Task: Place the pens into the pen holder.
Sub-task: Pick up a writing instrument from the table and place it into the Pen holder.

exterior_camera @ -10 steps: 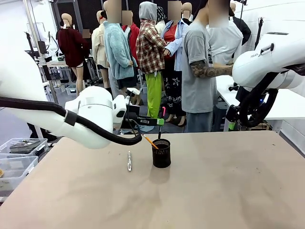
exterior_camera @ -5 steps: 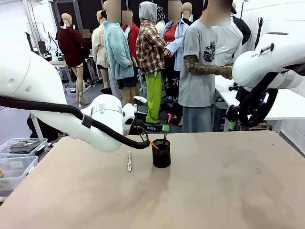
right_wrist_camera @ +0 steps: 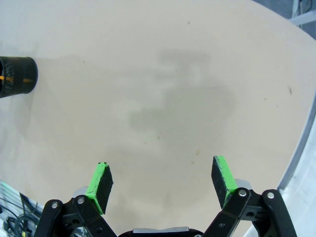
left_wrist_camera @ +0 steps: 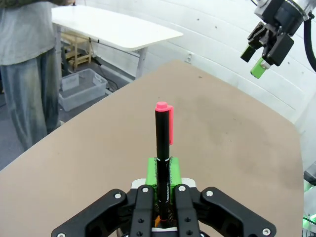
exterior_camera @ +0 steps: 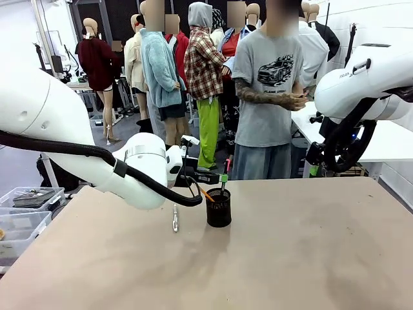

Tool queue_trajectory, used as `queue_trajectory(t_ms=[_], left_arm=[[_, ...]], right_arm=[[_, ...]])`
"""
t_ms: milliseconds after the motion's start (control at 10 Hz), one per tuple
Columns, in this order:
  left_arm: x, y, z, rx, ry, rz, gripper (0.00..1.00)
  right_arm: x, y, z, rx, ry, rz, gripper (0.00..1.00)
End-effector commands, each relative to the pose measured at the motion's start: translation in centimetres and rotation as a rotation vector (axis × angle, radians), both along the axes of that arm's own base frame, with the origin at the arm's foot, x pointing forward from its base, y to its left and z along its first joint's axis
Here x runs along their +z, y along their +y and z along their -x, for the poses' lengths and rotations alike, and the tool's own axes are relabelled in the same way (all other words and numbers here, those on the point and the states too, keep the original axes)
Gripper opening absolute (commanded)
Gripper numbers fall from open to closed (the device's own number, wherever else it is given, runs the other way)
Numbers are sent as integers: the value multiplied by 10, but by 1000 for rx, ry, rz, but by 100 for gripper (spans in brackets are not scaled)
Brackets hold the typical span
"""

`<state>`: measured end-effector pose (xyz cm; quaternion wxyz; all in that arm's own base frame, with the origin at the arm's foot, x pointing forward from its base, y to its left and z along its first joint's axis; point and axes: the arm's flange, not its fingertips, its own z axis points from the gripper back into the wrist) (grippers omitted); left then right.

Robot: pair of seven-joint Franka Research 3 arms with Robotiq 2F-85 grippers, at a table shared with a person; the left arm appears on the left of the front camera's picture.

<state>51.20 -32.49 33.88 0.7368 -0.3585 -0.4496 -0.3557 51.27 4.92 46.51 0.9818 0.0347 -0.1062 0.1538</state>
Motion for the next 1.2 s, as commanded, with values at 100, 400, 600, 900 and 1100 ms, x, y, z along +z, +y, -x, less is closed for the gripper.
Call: queue_trajectory(t_ms=[100, 400, 600, 900, 1100], left_arm=[[-13, 1, 11, -9, -46, -15, 0], [-16, 4, 13, -22, -48, -24, 23], [-15, 5, 16, -24, -52, -26, 58], [5, 7, 26, -27, -92, 25, 58], [41, 24, 38, 0, -186, 69, 58]], right_arm=[[-1, -1, -1, 10, -10, 0, 100], [-1, -1, -1, 10, -10, 0, 100], [-1, -1, -1, 10, -10, 0, 100], [-1, -1, -1, 10, -10, 0, 100], [-1, -1, -1, 10, -10, 0, 100]])
